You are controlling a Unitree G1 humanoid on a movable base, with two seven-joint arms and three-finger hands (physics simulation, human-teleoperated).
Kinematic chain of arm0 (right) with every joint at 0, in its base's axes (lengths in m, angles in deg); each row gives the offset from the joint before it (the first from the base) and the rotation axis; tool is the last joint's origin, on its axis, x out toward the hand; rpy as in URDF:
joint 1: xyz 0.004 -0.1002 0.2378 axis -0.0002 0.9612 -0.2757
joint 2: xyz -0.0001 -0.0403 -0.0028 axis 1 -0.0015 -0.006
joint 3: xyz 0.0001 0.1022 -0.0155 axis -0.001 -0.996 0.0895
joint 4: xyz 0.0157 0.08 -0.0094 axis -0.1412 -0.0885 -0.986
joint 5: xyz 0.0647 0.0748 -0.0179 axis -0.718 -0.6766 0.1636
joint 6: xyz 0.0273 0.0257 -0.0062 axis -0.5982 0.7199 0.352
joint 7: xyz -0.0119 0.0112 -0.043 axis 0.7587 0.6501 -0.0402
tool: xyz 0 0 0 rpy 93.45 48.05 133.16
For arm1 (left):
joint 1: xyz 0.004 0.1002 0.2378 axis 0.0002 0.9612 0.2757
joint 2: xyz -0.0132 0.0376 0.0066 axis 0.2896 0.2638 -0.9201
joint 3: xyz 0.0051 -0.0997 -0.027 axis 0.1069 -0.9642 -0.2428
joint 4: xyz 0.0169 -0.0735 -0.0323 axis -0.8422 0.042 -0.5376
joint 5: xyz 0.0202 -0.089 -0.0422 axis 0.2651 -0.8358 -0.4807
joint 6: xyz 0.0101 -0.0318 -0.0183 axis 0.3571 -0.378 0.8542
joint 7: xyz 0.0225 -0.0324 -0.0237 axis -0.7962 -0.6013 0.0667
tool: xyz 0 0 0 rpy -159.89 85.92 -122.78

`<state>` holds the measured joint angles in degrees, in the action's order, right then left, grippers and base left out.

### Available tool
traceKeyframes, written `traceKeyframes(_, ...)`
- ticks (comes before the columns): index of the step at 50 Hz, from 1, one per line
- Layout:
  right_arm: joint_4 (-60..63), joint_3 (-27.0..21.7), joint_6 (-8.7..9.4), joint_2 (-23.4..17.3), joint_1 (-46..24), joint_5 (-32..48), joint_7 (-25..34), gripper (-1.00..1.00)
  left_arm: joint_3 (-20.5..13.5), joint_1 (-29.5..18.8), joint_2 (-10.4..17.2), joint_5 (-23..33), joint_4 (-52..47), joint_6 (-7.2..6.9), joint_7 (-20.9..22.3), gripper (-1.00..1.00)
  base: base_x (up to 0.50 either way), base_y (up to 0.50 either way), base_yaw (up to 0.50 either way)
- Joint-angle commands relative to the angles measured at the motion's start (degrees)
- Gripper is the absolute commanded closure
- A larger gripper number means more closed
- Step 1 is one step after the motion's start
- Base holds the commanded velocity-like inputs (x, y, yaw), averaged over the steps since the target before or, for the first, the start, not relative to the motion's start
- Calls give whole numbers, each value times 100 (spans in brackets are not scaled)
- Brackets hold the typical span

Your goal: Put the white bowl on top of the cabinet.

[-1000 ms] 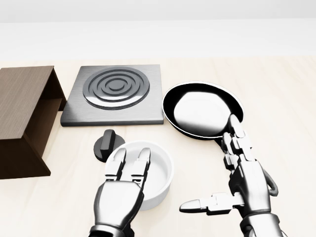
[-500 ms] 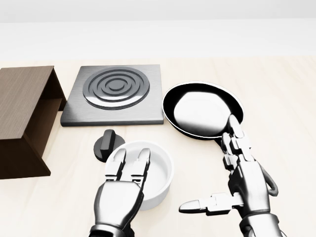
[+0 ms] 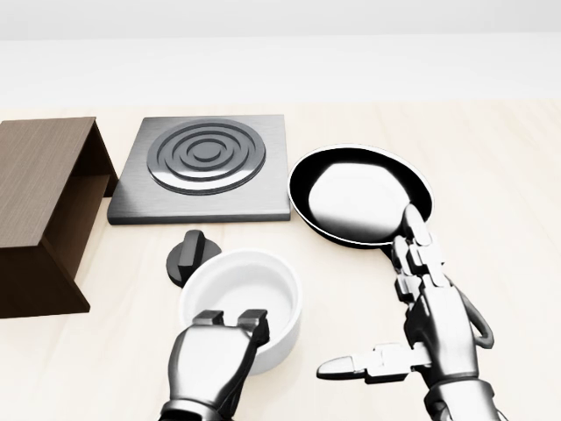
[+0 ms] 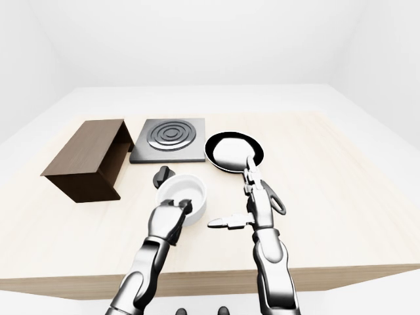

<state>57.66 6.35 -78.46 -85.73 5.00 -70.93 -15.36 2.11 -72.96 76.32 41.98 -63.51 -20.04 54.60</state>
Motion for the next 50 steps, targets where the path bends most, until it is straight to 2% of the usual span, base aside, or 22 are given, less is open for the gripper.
traceKeyframes(1, -24, 5, -18, 0, -3, 7, 0, -100, 34, 4, -24, 7, -20, 0, -93, 100, 0, 0, 0)
traceKeyframes(18, -50, 44, -78, 11, 36, 32, 2, -100, 0, 56, 13, -189, 36, 0, -254, 100, 0, 0, 0)
traceKeyframes(24, -58, 50, -85, 9, 41, 33, 6, -100, -63, -38, 43, -237, -275, 0, -79, 100, 0, 0, 0)
traceKeyframes(25, -68, 50, -89, 10, 35, 33, 4, -100, -102, -142, 87, -152, -650, 0, 165, 100, 0, 0, 0)
traceKeyframes(34, -69, 50, -89, 9, 35, 32, 4, -100, -153, -137, 51, -94, -676, 0, 196, 100, 0, 0, 0)
traceKeyframes(35, -82, 82, -100, 14, 44, 53, 11, -100, -80, -283, 165, 390, -1828, 0, 1008, 100, 0, 0, 0)
traceKeyframes(41, -83, 85, -101, 14, 44, 54, 11, -100, -202, -264, 54, 538, -1904, 0, 1091, 100, 0, 0, 0)
traceKeyframes(42, -111, 97, -96, 12, 26, 65, 15, -100, -170, -313, 46, 830, -2165, 0, 1393, 100, 0, 0, 0)
traceKeyframes(45, -115, 101, -95, 12, 25, 67, 20, -100, -255, -348, -36, 1133, -2400, 0, 1698, 100, 0, 0, 0)
traceKeyframes(50, -116, 101, -95, 12, 25, 67, 20, -100, -299, -339, -81, 1174, -2411, 0, 1711, 100, 0, 0, 0)
